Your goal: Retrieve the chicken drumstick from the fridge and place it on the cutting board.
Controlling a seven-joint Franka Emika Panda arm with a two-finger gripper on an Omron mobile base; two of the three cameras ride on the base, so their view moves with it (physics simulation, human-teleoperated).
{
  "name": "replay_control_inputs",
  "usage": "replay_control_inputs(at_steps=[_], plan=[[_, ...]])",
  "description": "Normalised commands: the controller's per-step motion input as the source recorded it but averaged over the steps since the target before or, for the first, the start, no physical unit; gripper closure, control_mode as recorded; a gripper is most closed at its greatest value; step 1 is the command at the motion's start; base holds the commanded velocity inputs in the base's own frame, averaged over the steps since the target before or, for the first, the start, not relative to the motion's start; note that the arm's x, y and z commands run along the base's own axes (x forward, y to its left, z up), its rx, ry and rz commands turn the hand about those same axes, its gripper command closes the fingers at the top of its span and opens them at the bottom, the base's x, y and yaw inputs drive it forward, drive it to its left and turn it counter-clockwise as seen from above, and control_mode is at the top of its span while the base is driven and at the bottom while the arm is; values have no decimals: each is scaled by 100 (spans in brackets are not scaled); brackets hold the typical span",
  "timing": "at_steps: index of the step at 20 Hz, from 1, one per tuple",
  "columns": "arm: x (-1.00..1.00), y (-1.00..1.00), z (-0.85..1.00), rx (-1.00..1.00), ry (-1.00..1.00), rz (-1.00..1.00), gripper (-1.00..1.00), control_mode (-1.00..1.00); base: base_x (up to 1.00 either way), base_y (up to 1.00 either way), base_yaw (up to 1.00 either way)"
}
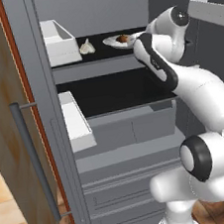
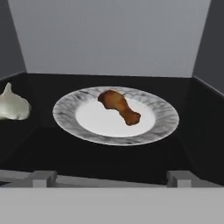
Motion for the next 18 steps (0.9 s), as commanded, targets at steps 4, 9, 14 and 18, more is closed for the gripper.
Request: replay_control_inputs(at_steps=[4,9,14,18], plan=[[66,-10,0,0,0,0,-100,-100,0,0,0],[69,-17,0,0,0,0,-100,-100,0,0,0],[72,-6,-2,-1,3,0,-100,-100,0,0,0],[71,0,-2,-2,2,0,-100,-100,0,0,0]])
